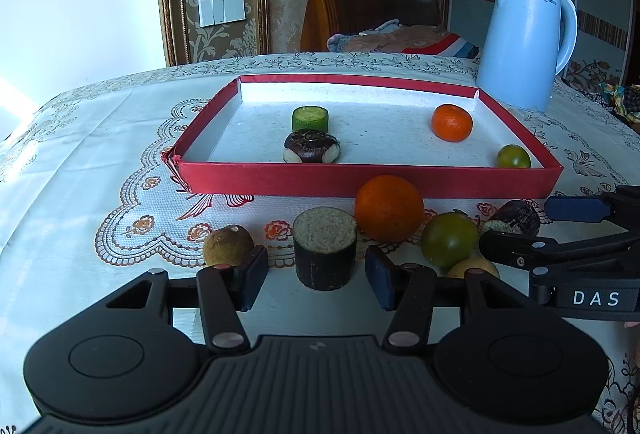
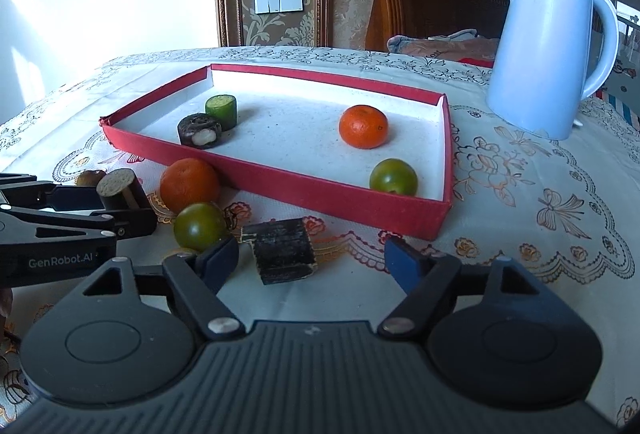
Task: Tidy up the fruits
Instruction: 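Close the left gripper on the black roll cake while the right grasps the dark square cake, then lift both held cakes and carry them over the red tray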
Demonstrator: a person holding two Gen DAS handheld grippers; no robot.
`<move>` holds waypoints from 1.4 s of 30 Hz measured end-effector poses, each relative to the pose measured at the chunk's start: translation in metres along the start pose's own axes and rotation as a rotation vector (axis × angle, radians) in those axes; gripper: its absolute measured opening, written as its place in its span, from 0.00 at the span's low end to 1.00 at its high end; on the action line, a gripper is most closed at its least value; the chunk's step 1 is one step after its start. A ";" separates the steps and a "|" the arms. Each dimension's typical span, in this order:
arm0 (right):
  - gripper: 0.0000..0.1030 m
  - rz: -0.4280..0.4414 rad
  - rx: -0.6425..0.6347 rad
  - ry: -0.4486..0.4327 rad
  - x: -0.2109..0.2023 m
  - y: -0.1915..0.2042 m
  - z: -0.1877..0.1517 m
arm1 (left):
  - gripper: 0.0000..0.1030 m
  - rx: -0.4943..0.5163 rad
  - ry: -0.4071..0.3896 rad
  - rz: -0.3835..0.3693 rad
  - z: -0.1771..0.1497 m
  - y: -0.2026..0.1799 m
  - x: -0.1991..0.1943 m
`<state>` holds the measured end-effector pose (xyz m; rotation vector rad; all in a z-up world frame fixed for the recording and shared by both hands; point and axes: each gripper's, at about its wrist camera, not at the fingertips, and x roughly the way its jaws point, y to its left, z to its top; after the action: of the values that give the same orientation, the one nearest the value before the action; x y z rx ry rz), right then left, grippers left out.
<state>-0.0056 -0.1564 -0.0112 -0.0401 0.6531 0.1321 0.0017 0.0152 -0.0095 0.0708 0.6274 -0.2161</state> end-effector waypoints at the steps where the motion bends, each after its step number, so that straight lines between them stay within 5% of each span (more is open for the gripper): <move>1: 0.70 0.001 -0.001 0.002 0.000 0.000 0.000 | 0.51 0.003 -0.005 -0.001 0.000 0.000 -0.001; 10: 0.59 0.012 0.005 0.024 0.004 -0.001 0.000 | 0.51 0.025 -0.024 -0.009 -0.001 -0.003 -0.003; 20: 0.52 0.005 -0.002 0.024 0.006 0.000 0.000 | 0.37 0.021 -0.020 -0.016 -0.001 -0.003 -0.003; 32: 0.27 0.010 -0.023 0.013 0.004 0.004 -0.001 | 0.31 0.018 -0.020 -0.010 -0.001 -0.004 -0.003; 42: 0.27 0.007 -0.027 0.008 0.003 0.005 -0.002 | 0.31 0.018 -0.027 -0.005 -0.001 -0.003 -0.004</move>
<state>-0.0053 -0.1508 -0.0139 -0.0643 0.6597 0.1479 -0.0028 0.0132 -0.0083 0.0835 0.5990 -0.2272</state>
